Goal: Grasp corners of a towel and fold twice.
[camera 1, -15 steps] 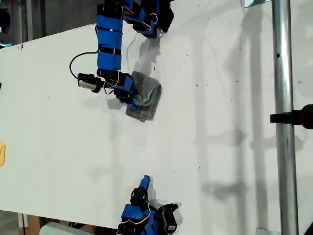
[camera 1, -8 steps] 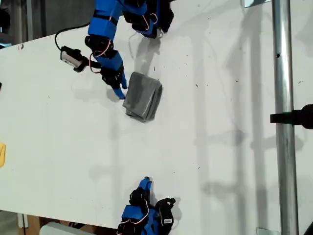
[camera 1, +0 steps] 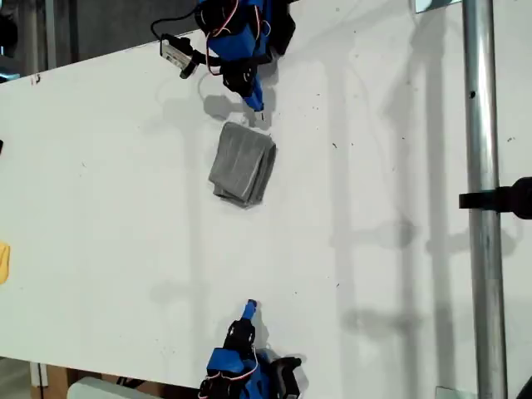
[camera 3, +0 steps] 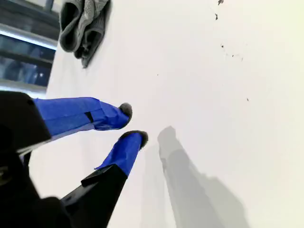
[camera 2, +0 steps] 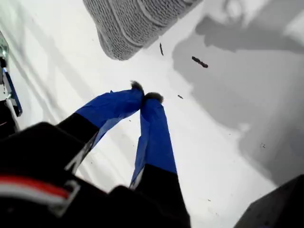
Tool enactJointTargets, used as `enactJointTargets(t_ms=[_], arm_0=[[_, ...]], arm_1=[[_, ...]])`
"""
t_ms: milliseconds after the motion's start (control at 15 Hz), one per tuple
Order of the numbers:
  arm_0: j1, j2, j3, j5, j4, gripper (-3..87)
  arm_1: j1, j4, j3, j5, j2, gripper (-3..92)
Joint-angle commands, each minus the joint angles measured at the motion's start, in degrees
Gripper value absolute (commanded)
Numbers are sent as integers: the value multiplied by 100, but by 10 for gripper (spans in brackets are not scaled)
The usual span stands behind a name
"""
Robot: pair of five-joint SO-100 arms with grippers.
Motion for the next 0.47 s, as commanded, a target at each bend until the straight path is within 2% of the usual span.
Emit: enactJointTargets(t_ms=[0,67,200,400], arm_0=[[26,44,35,123,-53,65],[26,44,35,123,-53,65],[35,44,35,123,-53,65],[26,44,35,123,-53,65]], arm_1=[[97,26,9,-79,211,27],[439,35,18,-105,211,27],[1178,158,18,-940,211,27],[1837,158,9,-932,211,27]])
